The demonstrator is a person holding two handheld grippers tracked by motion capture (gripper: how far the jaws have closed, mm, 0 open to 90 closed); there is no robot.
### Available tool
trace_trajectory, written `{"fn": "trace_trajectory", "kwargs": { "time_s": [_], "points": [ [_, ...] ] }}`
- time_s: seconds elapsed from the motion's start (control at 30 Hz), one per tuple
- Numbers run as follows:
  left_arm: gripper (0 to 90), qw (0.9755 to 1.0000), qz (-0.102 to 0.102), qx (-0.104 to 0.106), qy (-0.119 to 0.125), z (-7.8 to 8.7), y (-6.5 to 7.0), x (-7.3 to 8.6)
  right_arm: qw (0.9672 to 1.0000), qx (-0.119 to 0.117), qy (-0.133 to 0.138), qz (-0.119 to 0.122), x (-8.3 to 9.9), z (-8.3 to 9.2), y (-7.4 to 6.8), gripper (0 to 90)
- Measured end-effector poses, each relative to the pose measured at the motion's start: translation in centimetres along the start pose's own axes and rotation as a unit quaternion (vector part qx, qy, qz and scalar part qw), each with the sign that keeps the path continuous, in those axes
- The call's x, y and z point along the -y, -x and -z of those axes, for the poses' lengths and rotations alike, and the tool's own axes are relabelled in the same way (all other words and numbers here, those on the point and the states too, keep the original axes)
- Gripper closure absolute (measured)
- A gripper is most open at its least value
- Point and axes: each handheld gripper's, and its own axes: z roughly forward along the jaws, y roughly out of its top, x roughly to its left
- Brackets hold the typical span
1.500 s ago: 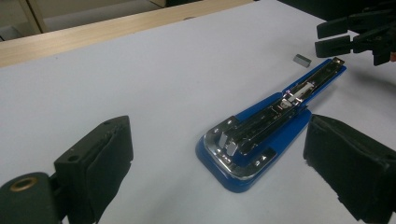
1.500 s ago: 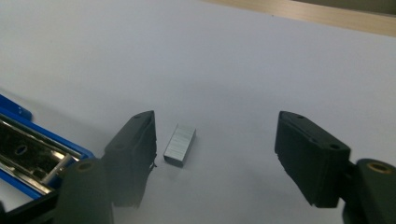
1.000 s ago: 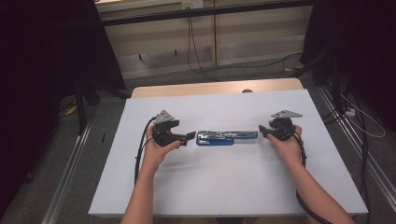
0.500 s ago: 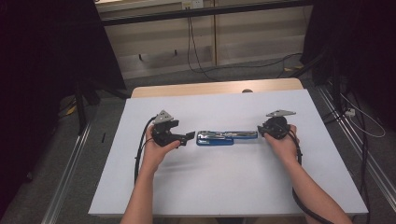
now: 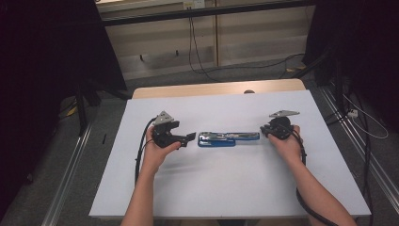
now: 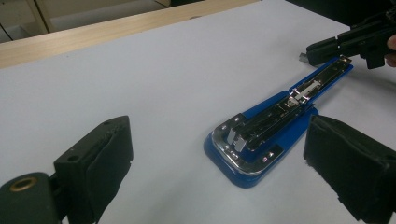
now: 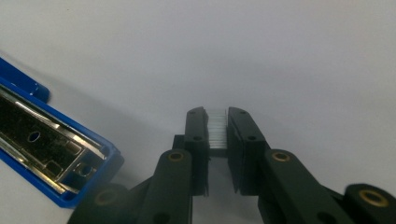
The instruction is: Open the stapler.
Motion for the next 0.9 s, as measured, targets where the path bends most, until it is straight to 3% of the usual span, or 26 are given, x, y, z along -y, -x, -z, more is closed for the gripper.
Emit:
{"fn": "trace_trajectory", "kwargs": {
  "time_s": [0.33, 0.53, 0.9],
  "points": [
    [8.2, 1.0, 0.003, 0.0, -0.005, 0.0, 0.0, 0.1, 0.9998, -0.021, 0.006, 0.006, 0.0, 0.9, 0.7, 79.2],
    [7.8, 0.9999, 0.0, -0.003, -0.016, 0.0, -0.2, 0.5, 0.999, -0.039, 0.016, 0.014, -1.2, 2.1, 1.1, 79.1],
    [7.1, 0.9999, 0.002, -0.005, -0.012, 0.6, -0.3, 0.5, 0.996, -0.071, 0.034, 0.044, -3.3, 3.1, -0.2, 79.1]
  ]
}}
